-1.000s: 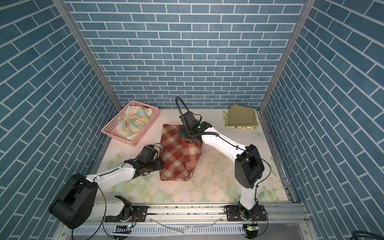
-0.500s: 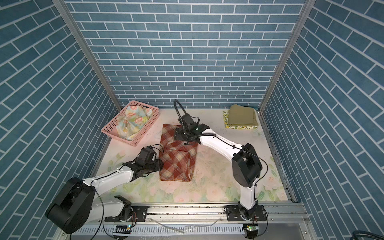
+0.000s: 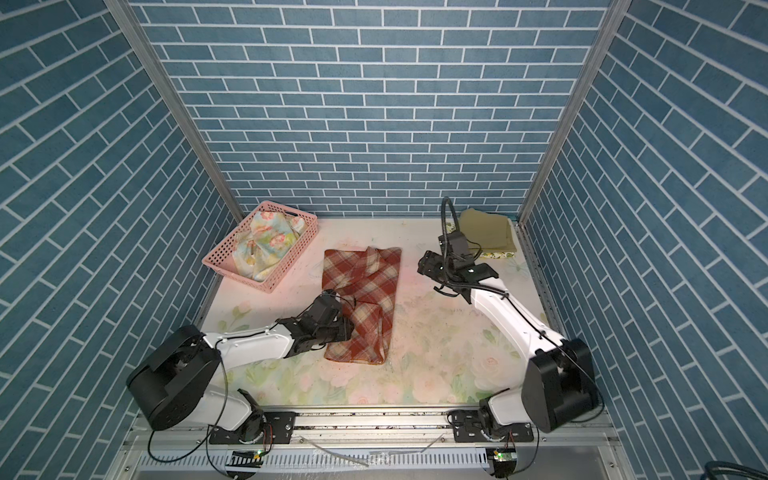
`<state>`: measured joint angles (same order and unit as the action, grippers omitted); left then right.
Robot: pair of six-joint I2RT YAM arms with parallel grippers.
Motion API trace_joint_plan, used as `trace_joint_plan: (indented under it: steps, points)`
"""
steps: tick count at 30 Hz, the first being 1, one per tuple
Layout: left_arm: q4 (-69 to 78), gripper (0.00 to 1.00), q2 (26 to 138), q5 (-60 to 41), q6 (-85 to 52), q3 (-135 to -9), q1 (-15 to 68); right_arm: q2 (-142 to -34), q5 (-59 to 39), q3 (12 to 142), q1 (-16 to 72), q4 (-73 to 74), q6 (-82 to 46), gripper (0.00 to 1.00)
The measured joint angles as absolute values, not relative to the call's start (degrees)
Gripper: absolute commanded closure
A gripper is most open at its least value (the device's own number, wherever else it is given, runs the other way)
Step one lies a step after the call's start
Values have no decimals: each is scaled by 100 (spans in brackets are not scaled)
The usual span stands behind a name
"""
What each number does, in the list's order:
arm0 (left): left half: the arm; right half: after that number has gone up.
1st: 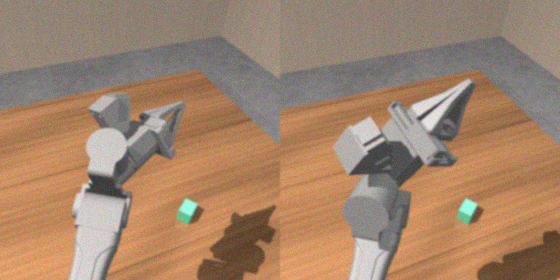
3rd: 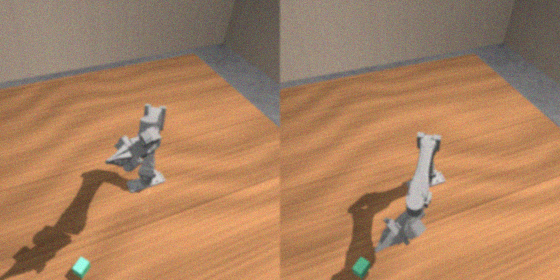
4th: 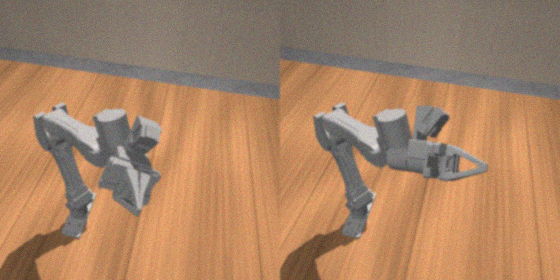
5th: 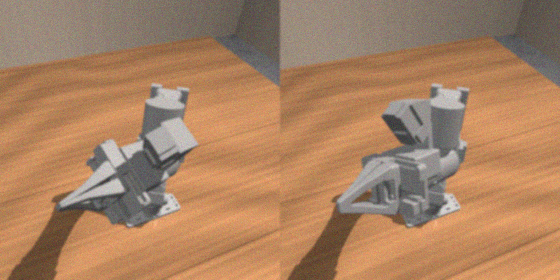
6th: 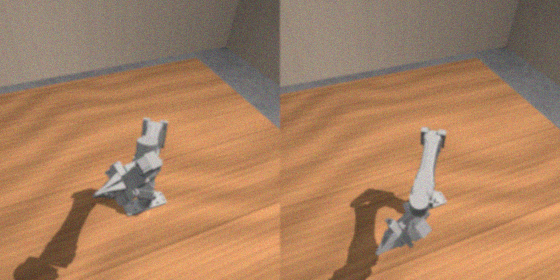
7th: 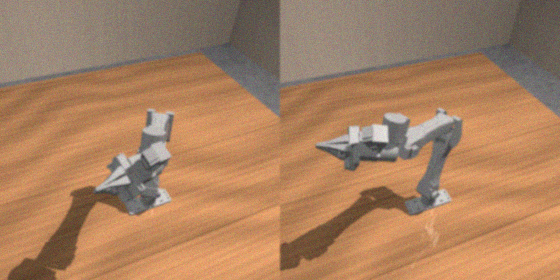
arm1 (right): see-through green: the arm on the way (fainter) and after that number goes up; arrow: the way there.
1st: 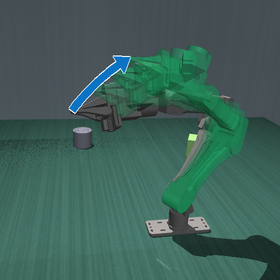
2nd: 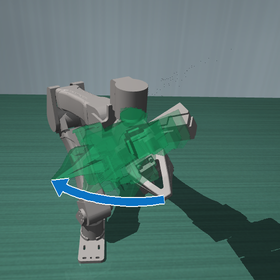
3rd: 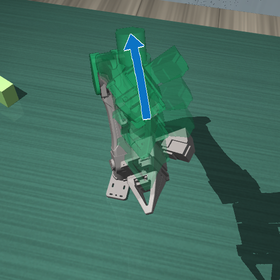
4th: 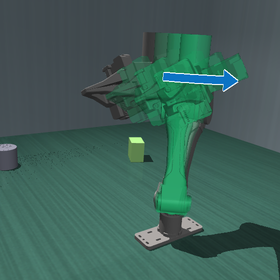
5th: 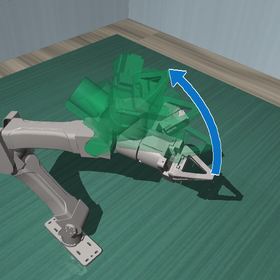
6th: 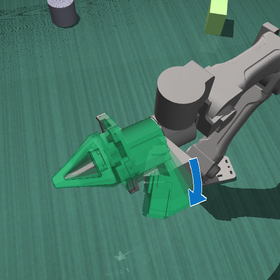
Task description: Fold and stack the skirts
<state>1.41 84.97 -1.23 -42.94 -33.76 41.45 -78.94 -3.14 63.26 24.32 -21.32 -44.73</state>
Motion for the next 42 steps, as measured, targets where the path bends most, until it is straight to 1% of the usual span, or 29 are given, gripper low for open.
trace_joint_plan:
  steps: [5, 9, 11, 13, 15, 17, 19, 22, 27, 30, 32, 34, 36, 39, 42]
  points:
    - [296, 47, 9349, -187, -4978, -4215, 5011, -6667, -460, 6187, 1750, -2261, -4401, 29]
    - [554, 47, 10202, -338, -5610, -5098, 5507, -6007, -572, 6184, 1363, -2539, -4278, 28]
    - [642, 45, 10630, -421, -5867, -5605, 5710, -5776, -644, 6182, 1229, -2703, -4193, 28]
    - [574, 41, 11054, -484, -6040, -6204, 5909, -5596, -690, 6182, 1140, -2875, -4123, 27]
    - [303, 33, 11349, -508, -6025, -6755, 6080, -5452, -742, 6169, 1063, -3037, -4032, 27]
    - [-36, 24, 11430, -502, -5940, -7035, 6198, -5360, -794, 6123, 1028, -3133, -3972, 27]
    - [-279, 19, 11290, -497, -5837, -7002, 6272, -5323, -843, 6045, 1009, -3227, -3900, 26]
    - [-657, 18, 10702, -460, -5662, -6440, 6248, -5367, -884, 5909, 1007, -3295, -3848, 26]
    - [-1511, 18, 8984, -115, -5354, -5015, 6007, -5780, -998, 5741, 1017, -3271, -3706, 27]
    - [-2091, 18, 8189, 141, -5070, -4762, 5629, -6254, -1033, 5669, 1116, -3188, -3599, 27]
    - [-2338, 18, 8003, 329, -4818, -4880, 5286, -6602, -1041, 5660, 1229, -3129, -3544, 28]
    - [-2620, 19, 8086, 541, -4504, -5249, 4974, -6897, -1044, 5660, 1332, -3057, -3479, 28]
    - [-2923, 20, 8425, 803, -4136, -5878, 4781, -7065, -1039, 5636, 1387, -2978, -3441, 28]
    - [-3315, 22, 9299, 1240, -3579, -7170, 4720, -7035, -1011, 5520, 1409, -2860, -3448, 28]
    - [-3638, 24, 10346, 1647, -3122, -8482, 4713, -6783, -917, 5293, 1387, -2700, -3500, 28]
